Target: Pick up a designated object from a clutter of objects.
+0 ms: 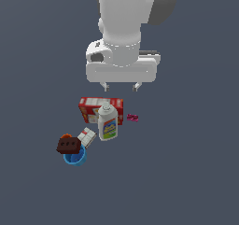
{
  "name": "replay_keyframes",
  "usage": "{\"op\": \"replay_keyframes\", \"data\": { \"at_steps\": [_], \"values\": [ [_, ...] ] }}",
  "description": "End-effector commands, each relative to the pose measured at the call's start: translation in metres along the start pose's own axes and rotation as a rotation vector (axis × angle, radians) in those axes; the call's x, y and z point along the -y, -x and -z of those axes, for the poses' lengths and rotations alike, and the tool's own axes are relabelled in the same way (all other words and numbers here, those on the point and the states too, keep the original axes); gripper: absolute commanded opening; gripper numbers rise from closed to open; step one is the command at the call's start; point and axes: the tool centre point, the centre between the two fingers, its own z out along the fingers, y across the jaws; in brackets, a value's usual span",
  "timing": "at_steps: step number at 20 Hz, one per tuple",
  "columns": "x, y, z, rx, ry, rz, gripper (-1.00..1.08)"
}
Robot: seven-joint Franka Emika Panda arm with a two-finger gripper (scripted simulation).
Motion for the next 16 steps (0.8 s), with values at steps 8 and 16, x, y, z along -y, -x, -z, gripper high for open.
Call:
{"op": "replay_keyframes", "data": {
  "at_steps": [8, 16],
  "values": [
    [0.017, -0.004, 0.008, -0.022, -0.009, 0.049, 1.0],
    [0.025, -0.006, 0.013, -0.032, -0.014, 0.066, 1.0]
  ]
}}
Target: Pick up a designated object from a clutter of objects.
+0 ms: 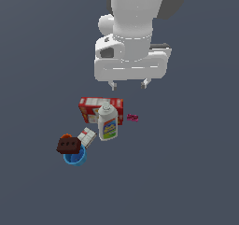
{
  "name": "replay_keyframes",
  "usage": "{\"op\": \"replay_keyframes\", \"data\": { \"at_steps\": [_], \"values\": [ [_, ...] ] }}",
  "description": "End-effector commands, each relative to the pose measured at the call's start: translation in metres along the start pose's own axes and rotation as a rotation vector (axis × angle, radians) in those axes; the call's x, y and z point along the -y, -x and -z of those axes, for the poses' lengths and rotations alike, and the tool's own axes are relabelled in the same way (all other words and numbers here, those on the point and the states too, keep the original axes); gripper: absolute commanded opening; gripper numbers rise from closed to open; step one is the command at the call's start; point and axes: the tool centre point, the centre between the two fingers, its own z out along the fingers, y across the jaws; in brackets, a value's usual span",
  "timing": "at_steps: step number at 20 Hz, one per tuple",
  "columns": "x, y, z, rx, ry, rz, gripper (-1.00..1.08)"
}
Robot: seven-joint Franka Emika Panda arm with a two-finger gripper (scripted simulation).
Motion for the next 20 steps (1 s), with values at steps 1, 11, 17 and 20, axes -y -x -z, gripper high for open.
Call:
{"op": "replay_keyframes", "data": {
  "at_steps": [1, 11, 17, 20],
  "values": [
    [-0.001, 0.0, -0.002, 0.001, 0.001, 0.004, 1.0],
    [0.002, 0.001, -0.031, 0.006, 0.01, 0.12, 1.0],
    [0.005, 0.004, -0.064, 0.012, 0.019, 0.257, 1.0],
    [0.008, 0.007, -0.086, 0.017, 0.023, 0.346, 1.0]
  ]
}}
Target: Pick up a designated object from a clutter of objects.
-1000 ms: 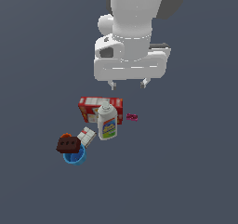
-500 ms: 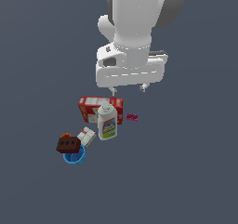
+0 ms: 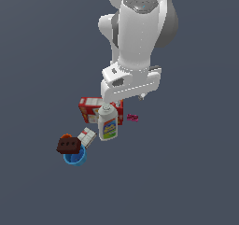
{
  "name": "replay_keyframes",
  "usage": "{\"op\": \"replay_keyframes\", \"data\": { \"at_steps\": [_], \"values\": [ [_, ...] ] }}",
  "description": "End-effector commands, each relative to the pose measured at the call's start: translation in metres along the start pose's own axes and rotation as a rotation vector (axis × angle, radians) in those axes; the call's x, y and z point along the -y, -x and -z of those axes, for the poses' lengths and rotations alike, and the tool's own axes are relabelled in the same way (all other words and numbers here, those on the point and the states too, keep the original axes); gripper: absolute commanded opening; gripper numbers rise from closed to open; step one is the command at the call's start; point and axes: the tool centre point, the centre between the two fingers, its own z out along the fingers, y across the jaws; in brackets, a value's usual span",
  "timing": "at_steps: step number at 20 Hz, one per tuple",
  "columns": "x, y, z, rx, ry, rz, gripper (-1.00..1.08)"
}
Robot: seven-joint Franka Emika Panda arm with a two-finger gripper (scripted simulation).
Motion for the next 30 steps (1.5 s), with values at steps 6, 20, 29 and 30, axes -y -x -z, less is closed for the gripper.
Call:
{"op": "replay_keyframes", "data": {
  "at_steps": [6, 20, 29, 30],
  "values": [
    [0.011, 0.008, -0.052, 0.01, 0.006, 0.228, 1.0],
    [0.041, 0.037, -0.141, 0.02, -0.004, 0.661, 1.0],
    [0.06, 0.059, -0.181, 0.016, -0.02, 0.885, 1.0],
    [0.061, 0.061, -0.184, 0.016, -0.021, 0.901, 1.0]
  ]
}}
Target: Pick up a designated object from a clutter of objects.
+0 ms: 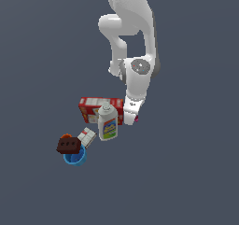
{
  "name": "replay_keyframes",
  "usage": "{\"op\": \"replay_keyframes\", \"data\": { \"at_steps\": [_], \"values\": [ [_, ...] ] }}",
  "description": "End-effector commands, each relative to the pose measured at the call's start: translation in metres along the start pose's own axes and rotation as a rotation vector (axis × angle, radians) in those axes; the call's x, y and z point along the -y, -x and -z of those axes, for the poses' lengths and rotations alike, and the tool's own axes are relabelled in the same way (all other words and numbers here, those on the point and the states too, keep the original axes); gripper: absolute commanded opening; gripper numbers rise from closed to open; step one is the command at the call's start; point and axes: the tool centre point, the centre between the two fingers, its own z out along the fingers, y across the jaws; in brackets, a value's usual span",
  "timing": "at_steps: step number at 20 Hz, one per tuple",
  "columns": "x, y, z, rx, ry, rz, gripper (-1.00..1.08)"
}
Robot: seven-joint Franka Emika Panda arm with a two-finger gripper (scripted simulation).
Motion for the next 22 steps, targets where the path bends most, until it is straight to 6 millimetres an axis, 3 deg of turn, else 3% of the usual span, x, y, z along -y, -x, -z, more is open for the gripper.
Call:
{"op": "replay_keyframes", "data": {
  "at_steps": [1, 15, 22],
  "values": [
    [0.006, 0.0, -0.007, -0.003, -0.002, 0.045, 1.0],
    [0.015, 0.0, -0.022, -0.006, -0.005, 0.106, 1.0],
    [0.016, 0.0, -0.047, -0.007, -0.005, 0.108, 1.0]
  ]
}}
